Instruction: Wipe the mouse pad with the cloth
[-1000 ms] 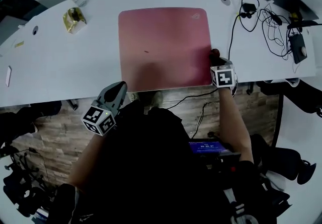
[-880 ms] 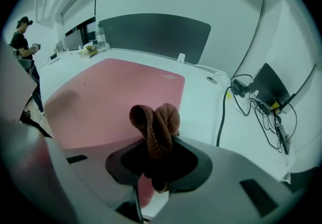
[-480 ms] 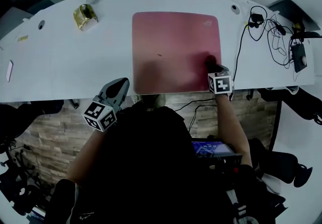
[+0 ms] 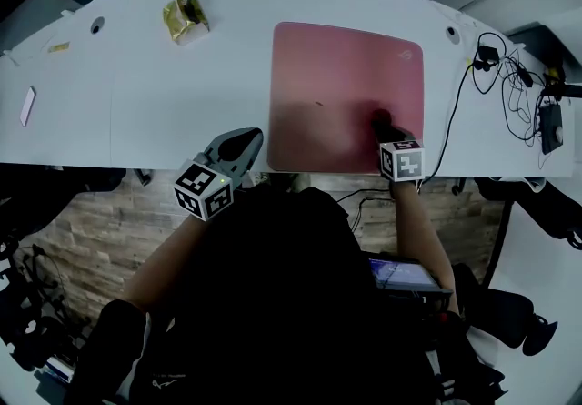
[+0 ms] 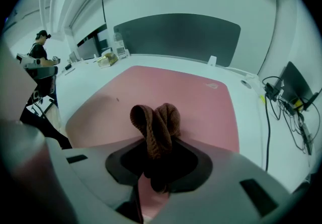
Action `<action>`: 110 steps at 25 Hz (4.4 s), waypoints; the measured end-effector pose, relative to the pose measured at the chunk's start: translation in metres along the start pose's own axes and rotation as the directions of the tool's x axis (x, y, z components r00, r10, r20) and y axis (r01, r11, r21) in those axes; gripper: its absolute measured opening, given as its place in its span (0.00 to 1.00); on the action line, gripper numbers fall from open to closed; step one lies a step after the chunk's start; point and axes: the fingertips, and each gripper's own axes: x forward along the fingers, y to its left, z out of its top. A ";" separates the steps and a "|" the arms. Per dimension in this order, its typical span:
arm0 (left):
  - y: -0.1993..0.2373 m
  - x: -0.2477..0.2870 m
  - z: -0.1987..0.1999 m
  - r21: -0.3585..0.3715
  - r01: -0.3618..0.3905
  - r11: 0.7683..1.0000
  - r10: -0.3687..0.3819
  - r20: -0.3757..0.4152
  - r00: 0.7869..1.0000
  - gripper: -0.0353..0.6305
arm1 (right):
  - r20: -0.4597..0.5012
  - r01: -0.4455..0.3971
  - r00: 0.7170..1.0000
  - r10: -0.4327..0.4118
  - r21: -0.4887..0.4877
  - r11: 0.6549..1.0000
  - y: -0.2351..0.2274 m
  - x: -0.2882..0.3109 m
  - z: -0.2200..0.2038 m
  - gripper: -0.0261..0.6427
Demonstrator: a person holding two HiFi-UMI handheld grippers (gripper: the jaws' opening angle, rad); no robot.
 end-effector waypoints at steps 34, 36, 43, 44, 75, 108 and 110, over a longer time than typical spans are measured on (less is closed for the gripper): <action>0.068 -0.089 -0.012 -0.066 -0.066 0.996 0.070 0.047 0.996 0.07 | 0.015 -0.323 0.945 0.327 -0.110 0.940 0.236 0.050 0.078 0.21; 0.071 -0.094 -0.012 -0.071 -0.077 0.994 0.081 0.052 0.995 0.07 | 0.016 -0.345 0.937 0.349 -0.125 0.930 0.249 0.051 0.080 0.21; 0.072 -0.105 -0.012 -0.066 -0.093 0.993 0.097 0.058 0.994 0.07 | 0.011 -0.396 0.915 0.404 -0.173 0.902 0.286 0.055 0.085 0.21; 0.073 -0.105 -0.012 -0.066 -0.096 0.993 0.100 0.059 0.993 0.07 | 0.016 -0.413 0.907 0.421 -0.168 0.895 0.290 0.054 0.088 0.21; 0.028 -0.038 -0.008 -0.024 -0.044 0.999 0.044 0.009 0.999 0.07 | 0.108 -0.222 0.971 0.213 0.079 0.972 0.129 0.058 0.094 0.21; -0.058 0.111 0.009 0.030 0.004 1.000 -0.002 -0.057 0.998 0.07 | 0.099 -0.017 0.995 -0.005 0.215 0.976 -0.139 0.000 0.006 0.21; -0.060 0.116 0.009 0.027 -0.001 1.000 0.002 -0.059 0.998 0.07 | 0.099 -0.012 0.995 -0.011 0.226 0.974 -0.151 -0.002 0.002 0.21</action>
